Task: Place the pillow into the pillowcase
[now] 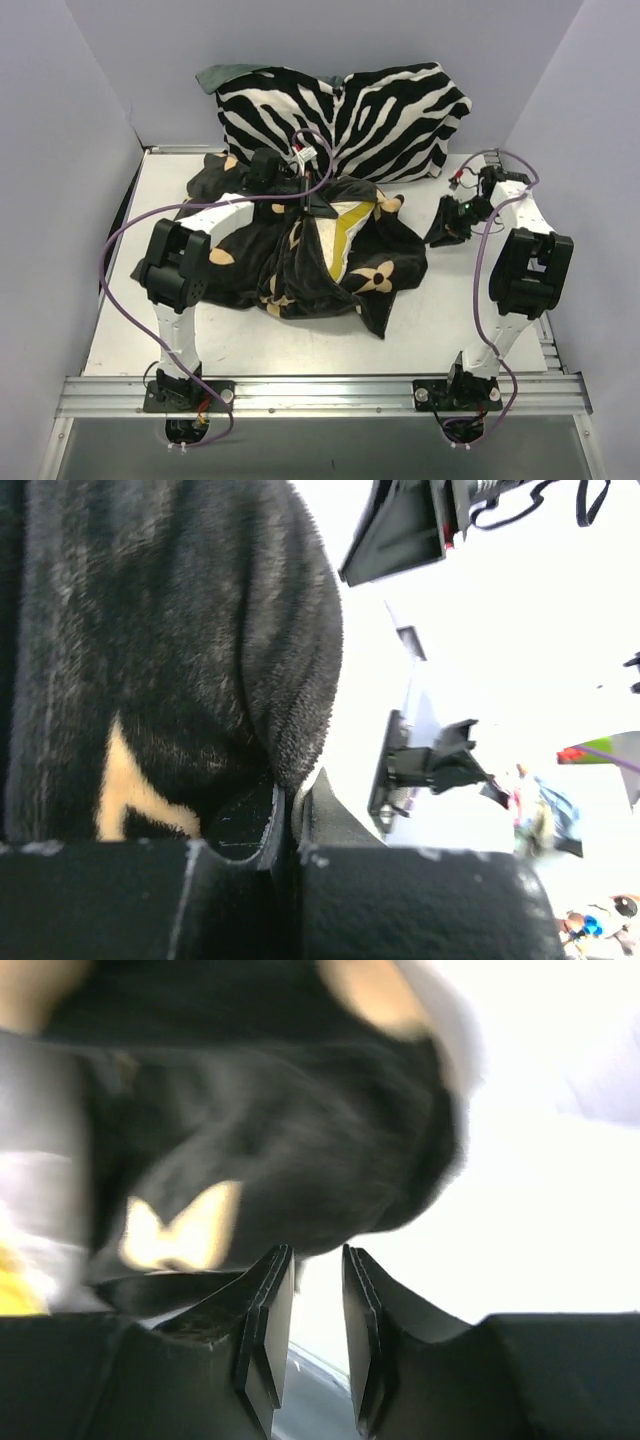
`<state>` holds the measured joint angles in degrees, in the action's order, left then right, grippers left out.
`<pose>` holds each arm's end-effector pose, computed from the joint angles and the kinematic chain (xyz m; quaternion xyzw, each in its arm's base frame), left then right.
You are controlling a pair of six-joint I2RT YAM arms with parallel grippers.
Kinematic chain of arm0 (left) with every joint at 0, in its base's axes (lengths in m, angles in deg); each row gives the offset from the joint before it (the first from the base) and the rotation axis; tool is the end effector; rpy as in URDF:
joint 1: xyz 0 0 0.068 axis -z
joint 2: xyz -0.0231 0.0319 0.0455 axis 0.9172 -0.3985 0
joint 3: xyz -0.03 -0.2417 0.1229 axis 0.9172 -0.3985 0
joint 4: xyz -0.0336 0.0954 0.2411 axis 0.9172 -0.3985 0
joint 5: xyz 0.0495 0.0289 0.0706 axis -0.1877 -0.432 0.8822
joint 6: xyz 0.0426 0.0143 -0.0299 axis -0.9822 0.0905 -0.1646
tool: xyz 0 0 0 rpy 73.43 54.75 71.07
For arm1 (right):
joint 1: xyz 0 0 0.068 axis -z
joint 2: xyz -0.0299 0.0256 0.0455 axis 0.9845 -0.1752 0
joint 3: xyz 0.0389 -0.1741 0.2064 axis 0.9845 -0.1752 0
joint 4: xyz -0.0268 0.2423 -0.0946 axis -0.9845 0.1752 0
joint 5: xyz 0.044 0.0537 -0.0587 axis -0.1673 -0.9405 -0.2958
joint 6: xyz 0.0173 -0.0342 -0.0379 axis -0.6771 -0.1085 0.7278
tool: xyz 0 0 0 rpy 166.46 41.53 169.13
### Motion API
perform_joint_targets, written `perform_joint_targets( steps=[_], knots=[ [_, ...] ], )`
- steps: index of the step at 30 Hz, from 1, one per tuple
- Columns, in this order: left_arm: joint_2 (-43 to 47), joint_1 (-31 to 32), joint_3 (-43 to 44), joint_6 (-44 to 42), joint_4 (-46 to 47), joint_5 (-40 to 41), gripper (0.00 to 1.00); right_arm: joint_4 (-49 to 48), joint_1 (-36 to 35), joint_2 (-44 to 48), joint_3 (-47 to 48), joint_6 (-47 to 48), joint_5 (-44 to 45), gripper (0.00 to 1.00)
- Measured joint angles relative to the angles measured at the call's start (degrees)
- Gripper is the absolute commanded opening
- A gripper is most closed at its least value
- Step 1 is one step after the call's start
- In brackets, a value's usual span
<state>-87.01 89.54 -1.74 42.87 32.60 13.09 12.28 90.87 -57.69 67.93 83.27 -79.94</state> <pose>0.4080 -0.2056 0.2403 0.1610 0.7772 -0.5751 0.1982 0.3773 -0.0499 0.2135 0.0120 0.9337 0.3165 0.1669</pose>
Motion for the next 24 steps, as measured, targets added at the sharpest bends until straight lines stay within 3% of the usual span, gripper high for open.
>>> perform_joint_targets(
  steps=[7, 11, 18, 24],
  knots=[
    [-0.8, 1.9, 0.0, 7.2, 6.3, -1.8, 0.0, -11.4, -5.6, 12.2, 0.7, -13.3, -4.6, 0.2],
    [-2.3, 1.6, 0.7, 11.1, 9.9, -3.0, 0.0, -21.0, -11.0, 14.5, -4.7, -22.4, -8.3, 0.14],
    [-2.5, 1.6, 2.0, 15.4, 13.3, -5.5, 0.0, -60.9, -19.4, 0.9, -28.1, -54.4, -11.3, 0.15],
    [-2.5, 1.6, 2.8, 16.7, 14.8, -6.8, 0.0, -86.4, -24.3, -6.4, -28.0, -75.8, -7.1, 0.16]
  ],
)
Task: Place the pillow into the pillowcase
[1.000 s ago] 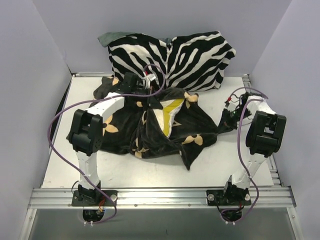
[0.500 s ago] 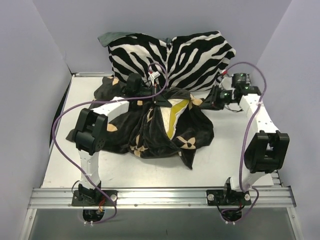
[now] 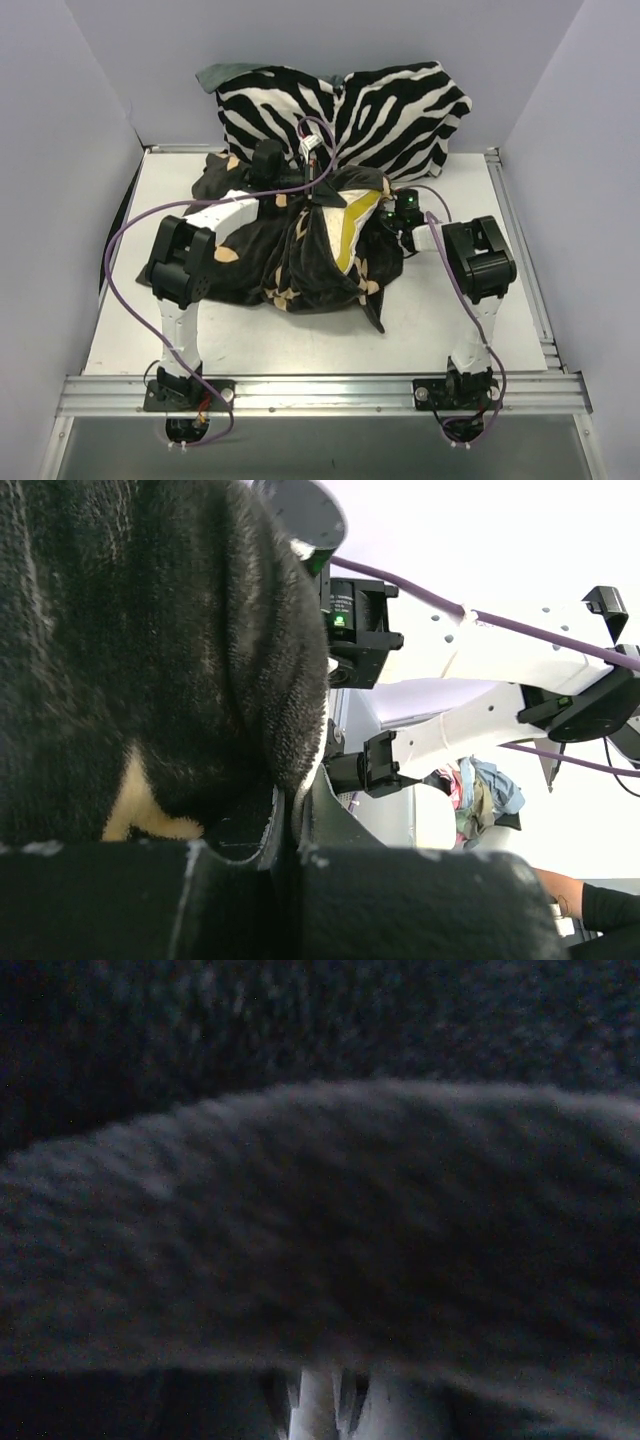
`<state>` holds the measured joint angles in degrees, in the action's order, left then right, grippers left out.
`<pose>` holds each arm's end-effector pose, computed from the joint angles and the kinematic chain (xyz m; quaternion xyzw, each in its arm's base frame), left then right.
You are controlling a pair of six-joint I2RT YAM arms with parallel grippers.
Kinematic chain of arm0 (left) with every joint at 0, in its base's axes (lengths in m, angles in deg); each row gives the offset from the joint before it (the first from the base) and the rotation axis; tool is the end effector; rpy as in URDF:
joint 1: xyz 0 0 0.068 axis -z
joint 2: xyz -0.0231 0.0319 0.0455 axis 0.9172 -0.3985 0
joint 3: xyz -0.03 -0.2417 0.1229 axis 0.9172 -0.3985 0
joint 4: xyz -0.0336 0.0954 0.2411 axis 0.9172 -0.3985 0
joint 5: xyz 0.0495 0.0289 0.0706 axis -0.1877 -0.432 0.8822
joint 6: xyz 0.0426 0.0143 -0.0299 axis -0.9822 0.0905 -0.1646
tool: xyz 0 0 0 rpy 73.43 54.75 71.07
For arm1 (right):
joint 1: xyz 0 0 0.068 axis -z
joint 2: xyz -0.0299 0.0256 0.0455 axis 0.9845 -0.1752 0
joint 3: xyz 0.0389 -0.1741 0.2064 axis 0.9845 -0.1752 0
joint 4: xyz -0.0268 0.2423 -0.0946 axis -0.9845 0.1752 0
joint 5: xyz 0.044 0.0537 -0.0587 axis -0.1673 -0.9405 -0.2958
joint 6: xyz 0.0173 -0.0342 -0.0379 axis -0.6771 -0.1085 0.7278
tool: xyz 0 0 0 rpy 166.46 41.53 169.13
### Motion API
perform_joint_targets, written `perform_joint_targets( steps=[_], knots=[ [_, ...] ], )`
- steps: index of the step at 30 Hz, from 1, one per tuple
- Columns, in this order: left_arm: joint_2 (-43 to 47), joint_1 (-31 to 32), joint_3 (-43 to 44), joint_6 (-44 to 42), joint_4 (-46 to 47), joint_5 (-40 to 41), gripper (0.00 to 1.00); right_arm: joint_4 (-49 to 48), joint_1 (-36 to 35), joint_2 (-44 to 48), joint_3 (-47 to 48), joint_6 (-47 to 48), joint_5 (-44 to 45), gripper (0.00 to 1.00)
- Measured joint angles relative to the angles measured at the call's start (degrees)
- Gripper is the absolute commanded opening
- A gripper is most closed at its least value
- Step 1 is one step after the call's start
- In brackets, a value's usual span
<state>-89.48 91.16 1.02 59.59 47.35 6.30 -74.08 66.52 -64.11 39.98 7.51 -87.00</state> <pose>0.4154 -0.2255 0.2603 0.1591 0.7248 -0.6507 0.1611 0.3824 0.1177 0.1316 0.1819 0.7748 0.5864 0.1510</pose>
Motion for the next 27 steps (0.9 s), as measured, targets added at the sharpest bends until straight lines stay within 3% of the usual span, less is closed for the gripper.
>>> perform_joint_targets(
  steps=[4, 10, 16, 21, 24, 27],
  knots=[
    [0.0, -0.1, 0.0, 0.8, 1.6, -0.3, 0.0, -8.1, -3.5, -3.1, 7.3, -5.7, 3.3, 0.15],
    [0.0, -0.4, 0.0, 2.0, 4.0, -0.9, 0.0, -10.3, -6.1, -6.3, 10.1, -7.7, 6.3, 0.05],
    [0.0, -0.9, -0.2, 2.2, 4.1, -1.1, 0.0, 1.0, -4.1, -2.8, 4.9, 0.9, 6.1, 0.08],
    [0.0, -1.1, -0.8, 4.0, 5.2, -1.5, 0.0, 16.0, 4.1, 5.4, 1.7, 13.4, 4.7, 0.08],
    [0.0, -1.1, -0.8, 5.0, 6.4, -1.7, 0.0, 15.2, 6.6, 8.5, 1.7, 15.4, 2.6, 0.08],
    [0.0, -1.0, -0.8, 5.8, 7.6, -1.8, 0.0, 11.8, 3.6, 10.1, 3.1, 15.2, 0.5, 0.08]
  ],
)
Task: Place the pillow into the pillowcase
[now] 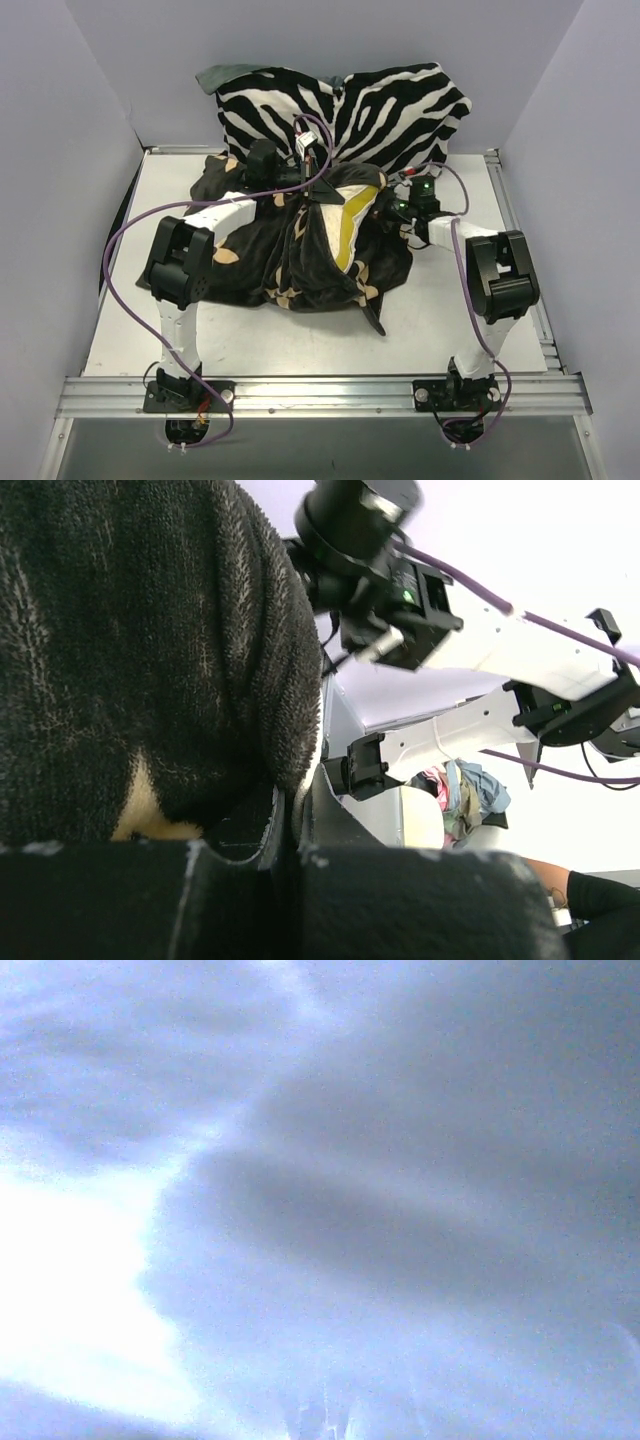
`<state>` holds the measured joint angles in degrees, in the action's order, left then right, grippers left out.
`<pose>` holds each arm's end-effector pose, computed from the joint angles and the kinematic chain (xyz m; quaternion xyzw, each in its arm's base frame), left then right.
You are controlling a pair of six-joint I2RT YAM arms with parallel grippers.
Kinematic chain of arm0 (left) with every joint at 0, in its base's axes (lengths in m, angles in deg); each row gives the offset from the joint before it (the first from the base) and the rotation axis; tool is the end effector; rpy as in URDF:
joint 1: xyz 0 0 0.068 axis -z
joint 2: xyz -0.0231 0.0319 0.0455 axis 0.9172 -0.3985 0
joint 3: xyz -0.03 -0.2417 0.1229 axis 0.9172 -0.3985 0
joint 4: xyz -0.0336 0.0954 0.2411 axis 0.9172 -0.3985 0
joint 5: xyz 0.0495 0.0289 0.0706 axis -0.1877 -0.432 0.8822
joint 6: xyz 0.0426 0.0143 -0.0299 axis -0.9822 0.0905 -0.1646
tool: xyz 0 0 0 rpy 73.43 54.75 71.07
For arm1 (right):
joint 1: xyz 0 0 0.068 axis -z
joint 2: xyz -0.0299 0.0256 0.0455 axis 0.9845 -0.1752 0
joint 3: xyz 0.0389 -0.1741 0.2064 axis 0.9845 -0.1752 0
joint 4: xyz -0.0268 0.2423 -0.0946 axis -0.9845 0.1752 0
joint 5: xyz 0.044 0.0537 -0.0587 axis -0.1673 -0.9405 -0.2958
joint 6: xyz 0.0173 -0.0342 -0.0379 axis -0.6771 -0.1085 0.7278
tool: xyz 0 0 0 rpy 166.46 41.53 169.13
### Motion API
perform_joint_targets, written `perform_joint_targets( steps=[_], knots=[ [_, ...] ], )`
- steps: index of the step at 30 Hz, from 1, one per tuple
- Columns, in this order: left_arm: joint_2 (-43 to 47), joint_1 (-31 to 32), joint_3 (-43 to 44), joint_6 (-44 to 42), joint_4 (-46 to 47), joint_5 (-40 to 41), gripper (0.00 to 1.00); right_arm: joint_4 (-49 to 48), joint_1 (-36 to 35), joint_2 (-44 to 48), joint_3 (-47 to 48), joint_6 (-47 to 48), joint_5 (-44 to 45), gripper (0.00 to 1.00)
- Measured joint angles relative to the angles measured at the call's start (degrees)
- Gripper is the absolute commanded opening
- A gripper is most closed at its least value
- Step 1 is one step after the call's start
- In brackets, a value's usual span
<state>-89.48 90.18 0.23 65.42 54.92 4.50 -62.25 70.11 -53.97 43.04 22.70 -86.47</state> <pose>0.4188 -0.2187 0.2676 0.1583 0.7055 -0.6708 0.1649 0.3834 0.0923 0.1947 0.0994 0.7855 0.5543 0.2565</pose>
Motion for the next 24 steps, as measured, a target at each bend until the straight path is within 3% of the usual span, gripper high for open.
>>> perform_joint_targets(
  steps=[4, 13, 18, 21, 24],
  knots=[
    [0.0, 0.1, 0.1, 0.6, 0.5, -0.6, 0.0, -2.6, -6.6, -1.2, 4.0, -1.6, 0.7, 0.07],
    [-0.1, 0.0, 0.5, 0.3, 0.7, 0.3, 0.0, -9.1, -11.5, -14.5, 6.2, -10.9, 8.5, 0.17],
    [-0.1, 0.3, -0.2, -0.1, -0.5, 0.3, 0.0, -10.5, -14.1, -17.9, 5.2, -12.2, 10.7, 0.17],
    [-0.1, -0.2, -0.2, -0.9, -1.5, 0.8, 0.0, -1.0, -14.1, -17.1, 9.1, -6.2, 13.2, 0.17],
    [-0.1, -1.1, -0.2, -3.2, -3.3, 2.3, 0.0, 17.1, -13.3, -15.7, 17.0, 4.5, 20.3, 0.16]
  ],
)
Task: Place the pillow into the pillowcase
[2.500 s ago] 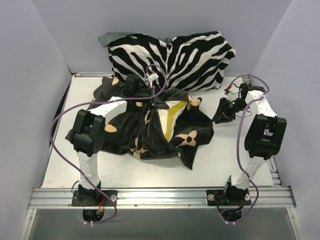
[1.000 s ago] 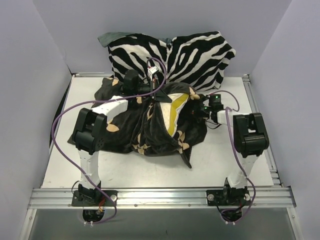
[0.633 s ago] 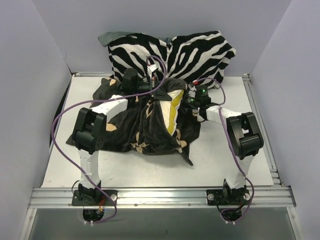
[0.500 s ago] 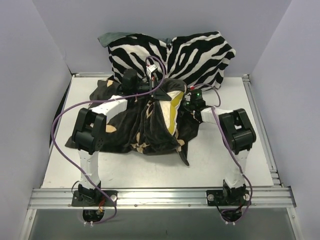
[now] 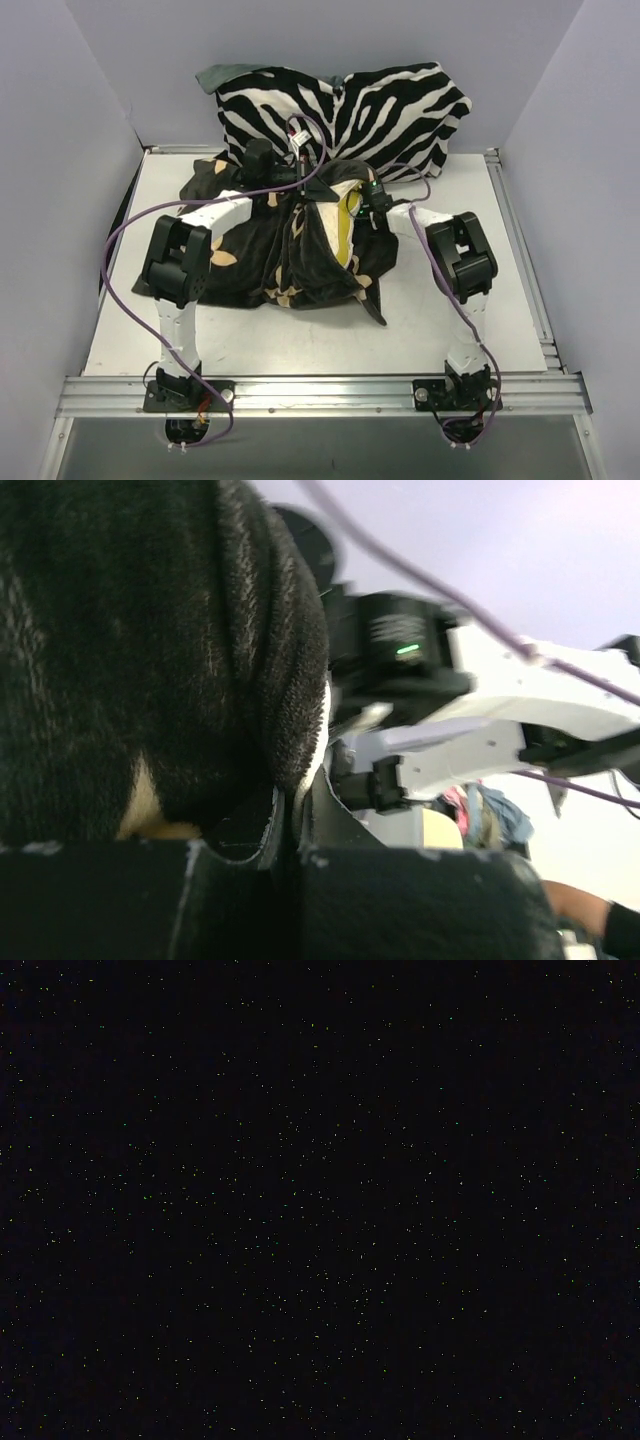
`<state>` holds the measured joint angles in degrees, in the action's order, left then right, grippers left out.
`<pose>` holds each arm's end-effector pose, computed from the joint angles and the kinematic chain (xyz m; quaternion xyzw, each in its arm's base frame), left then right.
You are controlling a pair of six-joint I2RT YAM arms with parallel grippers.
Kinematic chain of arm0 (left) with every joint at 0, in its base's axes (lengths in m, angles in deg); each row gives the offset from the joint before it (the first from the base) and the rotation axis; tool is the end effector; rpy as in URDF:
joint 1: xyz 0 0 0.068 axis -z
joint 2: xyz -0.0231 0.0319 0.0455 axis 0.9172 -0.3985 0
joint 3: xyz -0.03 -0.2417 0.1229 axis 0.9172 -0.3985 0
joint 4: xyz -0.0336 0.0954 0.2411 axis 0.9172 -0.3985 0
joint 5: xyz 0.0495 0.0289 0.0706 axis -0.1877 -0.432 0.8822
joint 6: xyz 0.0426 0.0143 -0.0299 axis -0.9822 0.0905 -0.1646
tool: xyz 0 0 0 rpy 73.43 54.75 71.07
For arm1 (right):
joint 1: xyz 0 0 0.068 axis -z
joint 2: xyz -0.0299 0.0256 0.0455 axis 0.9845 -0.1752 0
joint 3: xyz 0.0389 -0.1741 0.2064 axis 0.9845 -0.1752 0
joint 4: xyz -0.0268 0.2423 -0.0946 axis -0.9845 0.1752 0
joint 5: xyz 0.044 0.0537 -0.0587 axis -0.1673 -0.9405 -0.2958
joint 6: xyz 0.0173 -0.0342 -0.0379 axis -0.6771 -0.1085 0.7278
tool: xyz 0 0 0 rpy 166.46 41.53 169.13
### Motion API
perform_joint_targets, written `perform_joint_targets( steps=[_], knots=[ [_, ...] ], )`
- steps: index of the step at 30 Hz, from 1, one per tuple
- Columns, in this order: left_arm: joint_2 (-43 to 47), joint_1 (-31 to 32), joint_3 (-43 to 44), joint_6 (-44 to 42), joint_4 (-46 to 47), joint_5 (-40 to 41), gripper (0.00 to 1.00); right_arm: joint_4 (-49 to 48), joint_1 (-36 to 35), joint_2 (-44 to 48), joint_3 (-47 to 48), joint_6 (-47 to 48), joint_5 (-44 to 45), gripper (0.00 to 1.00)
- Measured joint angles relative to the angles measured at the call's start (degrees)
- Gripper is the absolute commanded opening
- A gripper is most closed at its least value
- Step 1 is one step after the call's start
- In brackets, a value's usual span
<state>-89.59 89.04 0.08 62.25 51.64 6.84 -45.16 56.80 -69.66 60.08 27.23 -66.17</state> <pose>0.4240 -0.2100 0.2606 0.1410 0.7204 -0.6543 0.1816 0.4129 0.1931 0.1433 0.1219 0.8703 0.4227 0.2215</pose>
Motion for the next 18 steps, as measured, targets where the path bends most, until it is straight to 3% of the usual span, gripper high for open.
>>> perform_joint_targets(
  steps=[6, 11, 14, 15, 18],
  knots=[
    [0.5, -0.6, -0.5, -8.9, -10.3, 6.9, 0.0, 24.9, 8.0, 8.3, -0.6, 19.6, 9.7, 0.17],
    [0.7, -0.3, -2.2, -13.8, -15.8, 11.7, 0.0, 35.4, 18.7, 13.3, -3.8, 32.2, 15.2, 0.18],
    [0.7, -0.3, -2.4, -15.3, -17.3, 13.1, 0.0, 38.9, 21.4, 14.0, -4.0, 36.8, 14.1, 0.19],
    [0.7, -0.2, -2.7, -15.7, -17.5, 13.4, 0.0, 39.7, 21.3, 14.3, -3.9, 37.8, 12.1, 0.21],
    [0.7, 0.2, -3.6, -16.0, -17.0, 13.6, 0.0, 40.2, 19.6, 15.9, -3.5, 38.4, 5.5, 0.41]
  ],
)
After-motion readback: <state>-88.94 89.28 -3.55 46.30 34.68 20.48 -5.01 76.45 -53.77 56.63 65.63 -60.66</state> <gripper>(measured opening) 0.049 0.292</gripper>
